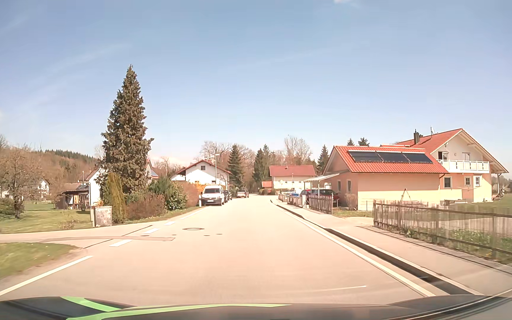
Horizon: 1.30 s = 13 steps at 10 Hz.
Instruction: Follow the waypoints while adhering to traffic rules and regulations
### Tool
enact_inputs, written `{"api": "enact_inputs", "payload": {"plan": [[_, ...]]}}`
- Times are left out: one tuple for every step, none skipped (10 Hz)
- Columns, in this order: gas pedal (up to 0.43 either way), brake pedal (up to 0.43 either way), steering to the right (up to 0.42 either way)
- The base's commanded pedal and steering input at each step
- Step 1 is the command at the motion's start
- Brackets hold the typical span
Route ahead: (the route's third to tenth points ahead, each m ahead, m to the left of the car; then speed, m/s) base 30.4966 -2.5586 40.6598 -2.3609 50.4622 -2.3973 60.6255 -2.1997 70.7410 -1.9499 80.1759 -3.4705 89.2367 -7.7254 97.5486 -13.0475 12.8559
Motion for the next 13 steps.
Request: {"api": "enact_inputs", "payload": {"plan": [[0.0, 0.0, -0.005], [0.0, 0.0, -0.005], [0.0, 0.0, -0.005], [0.0, 0.0, -0.005], [0.0, 0.0, -0.005], [0.0, 0.0, -0.005], [0.0, 0.0, -0.005], [0.0, 0.0, -0.005], [0.0, 0.0, -0.003], [0.0, 0.0, -0.001], [0.0, 0.0, 0.0], [0.0, 0.0, 0.001], [0.0, 0.0, 0.002]]}}
